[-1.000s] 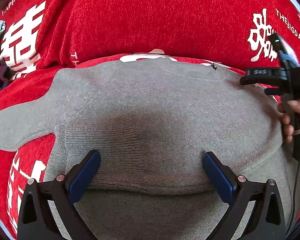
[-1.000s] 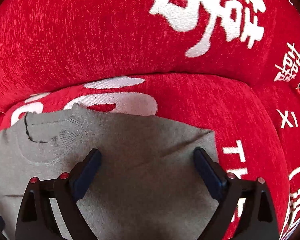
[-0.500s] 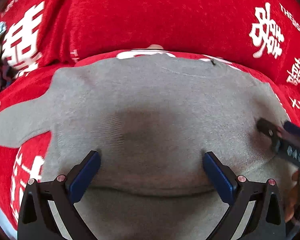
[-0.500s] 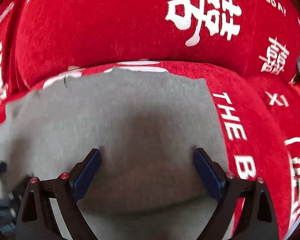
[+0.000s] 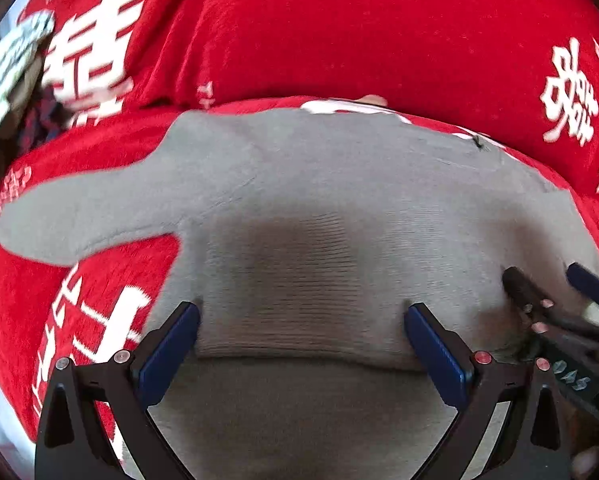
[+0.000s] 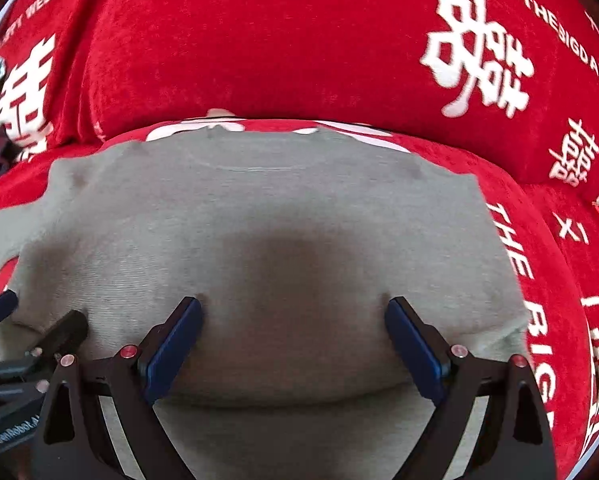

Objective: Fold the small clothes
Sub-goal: 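Grasp the other grey sleeve cuff with the left gripper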

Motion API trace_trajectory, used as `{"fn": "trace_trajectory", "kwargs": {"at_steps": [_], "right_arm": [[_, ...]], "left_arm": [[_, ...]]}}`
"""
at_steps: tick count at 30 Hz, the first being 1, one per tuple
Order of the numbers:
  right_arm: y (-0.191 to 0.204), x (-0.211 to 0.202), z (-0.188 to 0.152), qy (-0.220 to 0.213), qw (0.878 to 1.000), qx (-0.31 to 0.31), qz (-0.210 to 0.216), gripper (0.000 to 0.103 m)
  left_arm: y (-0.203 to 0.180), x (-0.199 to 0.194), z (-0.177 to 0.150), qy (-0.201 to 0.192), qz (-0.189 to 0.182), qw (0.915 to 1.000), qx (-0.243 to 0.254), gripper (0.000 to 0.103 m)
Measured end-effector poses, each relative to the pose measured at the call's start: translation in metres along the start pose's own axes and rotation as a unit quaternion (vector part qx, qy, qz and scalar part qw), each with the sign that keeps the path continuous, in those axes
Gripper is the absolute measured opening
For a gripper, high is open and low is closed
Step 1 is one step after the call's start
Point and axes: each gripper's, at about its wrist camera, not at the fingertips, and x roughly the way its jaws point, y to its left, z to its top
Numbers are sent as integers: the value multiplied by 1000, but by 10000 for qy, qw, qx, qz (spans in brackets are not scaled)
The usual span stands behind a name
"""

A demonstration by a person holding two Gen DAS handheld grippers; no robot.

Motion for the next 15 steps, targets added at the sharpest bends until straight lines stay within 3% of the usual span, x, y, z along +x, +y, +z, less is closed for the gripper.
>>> {"fn": "trace_trajectory", "kwargs": {"at_steps": [4, 7, 8, 10, 12, 14, 15], "right_arm": [[10, 2, 0, -81, 9998, -70, -145, 95], [3, 3, -1, -88, 9999, 73, 32, 95], [1, 3, -1, -88, 9999, 102, 70, 95], [2, 2, -2, -110, 9999, 75, 26, 95], [4, 2, -2, -126, 9999, 45, -34, 95], [5, 2, -1, -124, 9999, 56, -33, 95], [4, 2, -1, -123, 9999, 63, -24, 95]], "left_arm": [[37, -8, 0, -142, 204, 9989, -385, 103], [87, 0, 0, -34, 429, 9946, -946, 103], [110, 5, 0, 60, 451, 9910, -1256, 103], [146, 10, -4, 127, 91, 9847, -1737, 103], [174, 4, -5, 21, 656, 9770, -2029, 103], [205, 5, -7, -1, 722, 9708, -2290, 103], [228, 8, -9, 63, 722, 9634, -2580, 103]]}}
